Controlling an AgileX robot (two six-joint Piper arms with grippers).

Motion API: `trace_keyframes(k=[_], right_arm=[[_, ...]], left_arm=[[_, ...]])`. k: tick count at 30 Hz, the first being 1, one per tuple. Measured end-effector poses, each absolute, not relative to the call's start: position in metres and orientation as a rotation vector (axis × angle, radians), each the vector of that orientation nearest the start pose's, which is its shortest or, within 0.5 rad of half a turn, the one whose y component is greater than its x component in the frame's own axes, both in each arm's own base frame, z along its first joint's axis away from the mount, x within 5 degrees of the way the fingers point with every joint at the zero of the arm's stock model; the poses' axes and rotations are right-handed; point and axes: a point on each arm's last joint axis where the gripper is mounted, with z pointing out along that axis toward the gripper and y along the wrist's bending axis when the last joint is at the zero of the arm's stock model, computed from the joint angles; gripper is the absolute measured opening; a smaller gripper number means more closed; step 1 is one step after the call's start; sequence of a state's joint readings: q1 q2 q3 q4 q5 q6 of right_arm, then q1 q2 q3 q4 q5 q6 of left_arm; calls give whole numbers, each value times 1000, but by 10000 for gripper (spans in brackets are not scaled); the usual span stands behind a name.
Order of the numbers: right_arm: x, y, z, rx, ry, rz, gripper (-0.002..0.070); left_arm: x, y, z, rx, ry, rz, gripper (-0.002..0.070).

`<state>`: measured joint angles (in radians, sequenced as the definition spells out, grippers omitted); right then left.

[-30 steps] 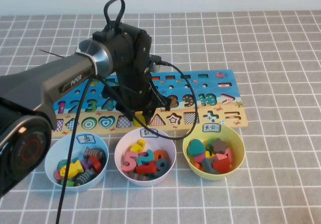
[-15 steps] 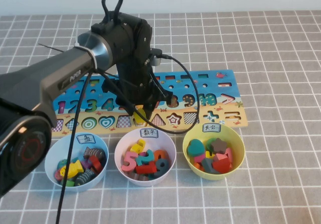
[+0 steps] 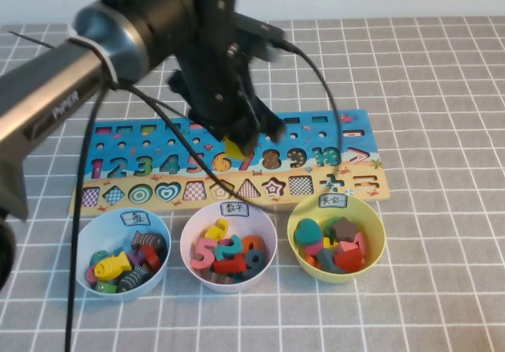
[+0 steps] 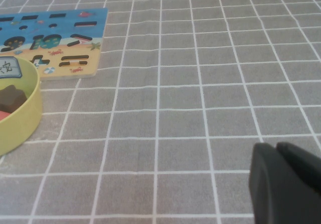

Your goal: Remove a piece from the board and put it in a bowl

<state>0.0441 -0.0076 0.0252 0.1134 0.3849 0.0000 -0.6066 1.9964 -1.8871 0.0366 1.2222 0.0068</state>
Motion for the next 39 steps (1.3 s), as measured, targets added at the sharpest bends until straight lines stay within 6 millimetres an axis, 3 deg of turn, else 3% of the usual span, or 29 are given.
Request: trace_keyframes(k=[5,8,13,20,30,39], right_arm=[[52,6,171,29,1886,144,-17],[52,6,171,29,1886,144,-17],[52,6,171,29,1886,144,-17],[52,6,171,29,1886,144,-17],[52,6,171,31,1886,146,-17],[52,6,171,31,1886,146,-17]], left_arm=[[315,-272,294,1182,2596,-98,286],[292,-284,297,1278,2538,-186,286],[272,-290,283,1294,2487,-361,286],[247,-294,246,1246,2477,-421,285],[242,-300,248,864,2620,-546,285],[252,-310,245,815,2637,-535,285]])
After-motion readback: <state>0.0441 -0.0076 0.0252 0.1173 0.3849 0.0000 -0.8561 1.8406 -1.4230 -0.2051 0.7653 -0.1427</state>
